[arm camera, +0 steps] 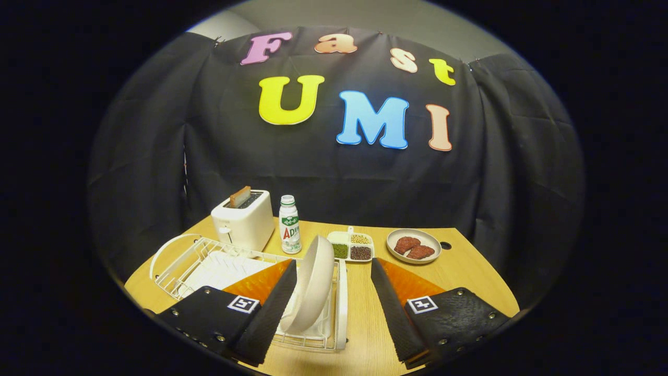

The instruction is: Take the plate from the dish rack, then take the spoon from the basket and place it into the plate.

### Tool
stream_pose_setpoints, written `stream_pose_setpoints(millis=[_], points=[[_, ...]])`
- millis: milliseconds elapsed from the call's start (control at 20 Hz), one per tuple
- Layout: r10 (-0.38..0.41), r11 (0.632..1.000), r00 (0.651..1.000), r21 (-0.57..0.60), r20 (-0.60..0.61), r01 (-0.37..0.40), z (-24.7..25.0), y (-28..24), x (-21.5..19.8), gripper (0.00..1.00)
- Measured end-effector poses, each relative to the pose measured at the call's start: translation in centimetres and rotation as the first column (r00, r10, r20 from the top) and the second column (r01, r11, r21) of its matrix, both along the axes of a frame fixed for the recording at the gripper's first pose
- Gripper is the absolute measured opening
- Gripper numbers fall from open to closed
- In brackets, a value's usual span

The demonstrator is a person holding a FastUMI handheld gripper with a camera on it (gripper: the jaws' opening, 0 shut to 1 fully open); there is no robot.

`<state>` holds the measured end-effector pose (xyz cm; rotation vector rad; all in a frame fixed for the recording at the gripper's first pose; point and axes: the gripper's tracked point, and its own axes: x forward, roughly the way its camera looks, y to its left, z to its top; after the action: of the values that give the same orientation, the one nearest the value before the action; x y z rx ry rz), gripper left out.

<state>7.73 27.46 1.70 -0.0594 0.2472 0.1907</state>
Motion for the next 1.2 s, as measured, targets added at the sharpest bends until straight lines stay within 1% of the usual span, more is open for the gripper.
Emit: stream_pose_setpoints(millis=[200,250,350,500,550,600,650,750,800,850,900,950,1000,1050,1100,1200], points=[[-0.02,0.999,0.999,-0.034,-0.051,0.019,-1.7,1.3,1.5,0.88],[-0.033,0.999,0.997,-0.044,-0.062,0.031,-2.0,1.2,1.8,0.86],[-0.049,0.998,0.995,-0.054,-0.087,0.044,-2.5,1.8,2.4,0.76],[-0.094,0.993,0.988,-0.078,-0.122,0.085,-3.2,1.9,3.3,0.76],[-0.108,0.991,0.985,-0.087,-0.137,0.097,-3.4,2.0,3.6,0.66],[-0.124,0.989,0.981,-0.102,-0.149,0.109,-3.6,2.2,3.8,0.61],[-0.143,0.984,0.977,-0.128,-0.156,0.123,-3.6,2.2,4.2,0.48],[-0.187,0.968,0.969,-0.2,-0.16,0.154,-3.5,1.7,4.4,0.36],[-0.21,0.958,0.964,-0.229,-0.162,0.17,-3.7,1.4,4.8,0.25],[-0.237,0.947,0.958,-0.256,-0.159,0.192,-3.6,1.0,4.8,0.25],[-0.252,0.94,0.954,-0.275,-0.162,0.201,-3.5,1.0,4.7,0.2],[-0.248,0.939,0.956,-0.281,-0.157,0.197,-3.2,1.4,4.9,0.2],[-0.252,0.932,0.956,-0.305,-0.15,0.198,-3.0,1.7,5.0,0.14],[-0.253,0.926,0.957,-0.322,-0.14,0.197,-2.5,1.9,5.1,0.14],[-0.265,0.916,0.956,-0.344,-0.13,0.207,-2.1,2.2,5.1,0.1],[-0.277,0.887,0.957,-0.404,-0.084,0.221,-0.5,2.6,5.2,0.1]])
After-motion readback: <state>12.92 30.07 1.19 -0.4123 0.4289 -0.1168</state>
